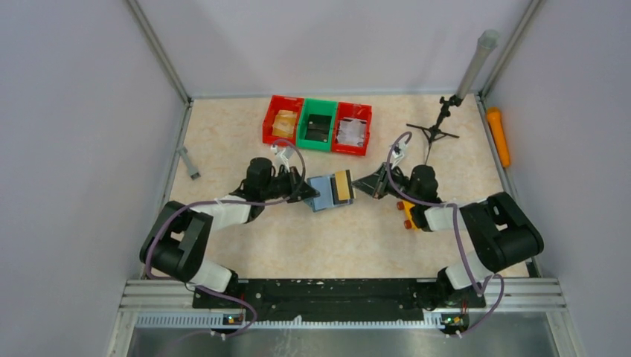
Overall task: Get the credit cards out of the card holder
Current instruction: Remove the credit card from the card holder, then place the credit card in the storage box.
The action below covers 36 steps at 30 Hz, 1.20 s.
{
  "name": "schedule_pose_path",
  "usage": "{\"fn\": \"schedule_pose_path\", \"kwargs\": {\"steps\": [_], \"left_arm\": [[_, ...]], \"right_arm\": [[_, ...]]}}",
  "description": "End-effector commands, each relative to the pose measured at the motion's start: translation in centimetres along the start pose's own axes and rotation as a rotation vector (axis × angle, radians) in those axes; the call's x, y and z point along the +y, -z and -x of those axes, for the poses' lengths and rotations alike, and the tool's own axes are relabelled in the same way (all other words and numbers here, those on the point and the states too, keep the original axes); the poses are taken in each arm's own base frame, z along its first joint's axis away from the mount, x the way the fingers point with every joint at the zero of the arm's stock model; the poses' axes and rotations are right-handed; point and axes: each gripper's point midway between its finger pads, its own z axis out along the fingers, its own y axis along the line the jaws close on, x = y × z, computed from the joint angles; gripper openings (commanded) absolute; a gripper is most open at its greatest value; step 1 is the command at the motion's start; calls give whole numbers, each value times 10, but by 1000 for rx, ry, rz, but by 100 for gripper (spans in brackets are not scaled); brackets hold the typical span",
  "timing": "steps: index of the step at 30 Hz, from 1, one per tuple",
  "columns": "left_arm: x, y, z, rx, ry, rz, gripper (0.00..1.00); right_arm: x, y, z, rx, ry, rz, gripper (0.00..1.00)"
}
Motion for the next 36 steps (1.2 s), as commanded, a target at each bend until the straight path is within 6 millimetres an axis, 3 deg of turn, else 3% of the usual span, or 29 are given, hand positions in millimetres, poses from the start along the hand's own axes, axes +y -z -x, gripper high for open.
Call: {"fn": "schedule_pose_path", "kwargs": {"steps": [1, 2, 6, 10, 15, 20, 24, 29, 36], "left_arm": [[29, -4, 0, 46, 14, 153, 0], [35, -4, 0, 54, 19, 192, 4], [47, -2, 1, 50, 31, 265, 44], [39, 5, 7, 0, -7, 248, 54], [26, 29, 27, -144, -96, 276, 55], [-18, 46, 37, -256, -219, 110, 55], [-46, 41, 27, -221, -267, -44, 55], [-69, 33, 14, -168, -277, -179, 54], [-78, 27, 6, -132, -281, -229, 50]], "right_arm": [[-7, -9, 8, 7, 15, -3, 0], [-7, -9, 7, 9, 11, -2, 0], [-7, -9, 7, 14, 14, -6, 0], [-3, -9, 7, 17, 13, 15, 0], [18, -11, 7, 25, -26, 141, 0], [32, -11, 3, 34, -33, 211, 0], [48, -15, -3, 61, 1, 264, 0], [64, -15, -5, 65, 31, 327, 0], [78, -13, -10, 79, 50, 383, 0]]}}
